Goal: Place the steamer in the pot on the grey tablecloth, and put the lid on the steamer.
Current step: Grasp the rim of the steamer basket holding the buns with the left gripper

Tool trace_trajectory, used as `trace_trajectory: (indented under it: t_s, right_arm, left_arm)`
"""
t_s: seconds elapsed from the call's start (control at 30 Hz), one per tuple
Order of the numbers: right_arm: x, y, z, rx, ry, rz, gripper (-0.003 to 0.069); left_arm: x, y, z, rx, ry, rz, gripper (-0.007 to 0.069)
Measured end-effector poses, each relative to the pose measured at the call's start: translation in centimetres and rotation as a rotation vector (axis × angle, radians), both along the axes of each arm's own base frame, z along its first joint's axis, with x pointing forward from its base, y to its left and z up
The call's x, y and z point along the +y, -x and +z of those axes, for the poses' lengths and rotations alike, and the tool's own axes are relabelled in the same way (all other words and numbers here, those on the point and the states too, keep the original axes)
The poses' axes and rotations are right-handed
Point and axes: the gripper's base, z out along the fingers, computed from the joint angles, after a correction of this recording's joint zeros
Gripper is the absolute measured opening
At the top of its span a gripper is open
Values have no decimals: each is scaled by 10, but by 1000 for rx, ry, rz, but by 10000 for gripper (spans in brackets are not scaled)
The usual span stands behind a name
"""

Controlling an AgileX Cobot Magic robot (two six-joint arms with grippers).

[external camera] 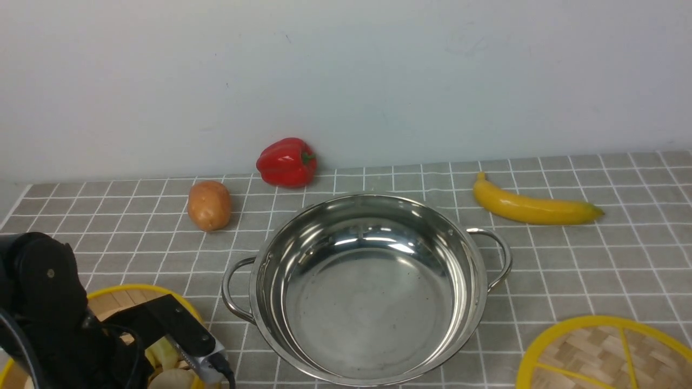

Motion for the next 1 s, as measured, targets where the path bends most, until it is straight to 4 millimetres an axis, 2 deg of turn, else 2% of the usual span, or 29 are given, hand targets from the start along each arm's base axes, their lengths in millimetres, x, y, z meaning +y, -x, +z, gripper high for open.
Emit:
trace_trajectory:
  t_s: [0.4, 0.63, 0.77, 0.83, 0.93, 1.0]
  right_arm:
    - [0, 0, 0, 0, 0, 0, 243]
    - [0, 0, 0, 0, 0, 0, 243]
    - [0, 0, 0, 0, 0, 0, 243]
    - [0, 0, 0, 0, 0, 0, 243]
    - [0, 0, 0, 0, 0, 0, 243]
    - [0, 0, 0, 0, 0, 0, 243]
  left_arm:
    - [0, -5, -17, 82, -13, 35, 243]
    - [0, -5, -19, 93, -16, 53, 232]
    - [0, -5, -19, 96, -20, 81, 176]
    - [-1, -5, -19, 99, -20, 101, 113]
    - [-1, -5, -19, 95, -23, 89, 58]
    - [-1, -5, -19, 90, -22, 88, 56]
